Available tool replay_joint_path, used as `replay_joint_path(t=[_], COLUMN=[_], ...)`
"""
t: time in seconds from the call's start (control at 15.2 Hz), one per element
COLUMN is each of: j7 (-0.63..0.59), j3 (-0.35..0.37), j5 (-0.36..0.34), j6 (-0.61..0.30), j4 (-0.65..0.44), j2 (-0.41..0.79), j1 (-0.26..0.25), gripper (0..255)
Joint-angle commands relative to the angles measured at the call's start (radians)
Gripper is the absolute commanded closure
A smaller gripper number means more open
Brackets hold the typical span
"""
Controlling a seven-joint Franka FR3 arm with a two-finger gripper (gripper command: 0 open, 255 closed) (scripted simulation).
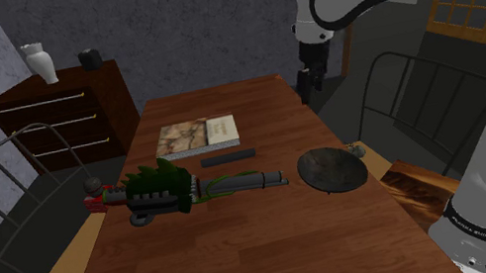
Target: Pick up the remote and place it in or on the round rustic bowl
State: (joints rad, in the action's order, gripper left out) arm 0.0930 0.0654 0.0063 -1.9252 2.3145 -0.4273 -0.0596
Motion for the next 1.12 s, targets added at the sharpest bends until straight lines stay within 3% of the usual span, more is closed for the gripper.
replay_joint_path(t=[0.0,0.53,1.06], j7=[0.036,0.142,0.226], j3=[0.005,0.048,0.097], j5=[-0.007,-0.043,-0.110], j6=[-0.041,-0.151,-0.199], j4=[-0.043,-0.222,-0.447], j2=[0.082,0.369,0.645], j1=[-0.011,-0.059,-0.113], gripper=[0,0,0])
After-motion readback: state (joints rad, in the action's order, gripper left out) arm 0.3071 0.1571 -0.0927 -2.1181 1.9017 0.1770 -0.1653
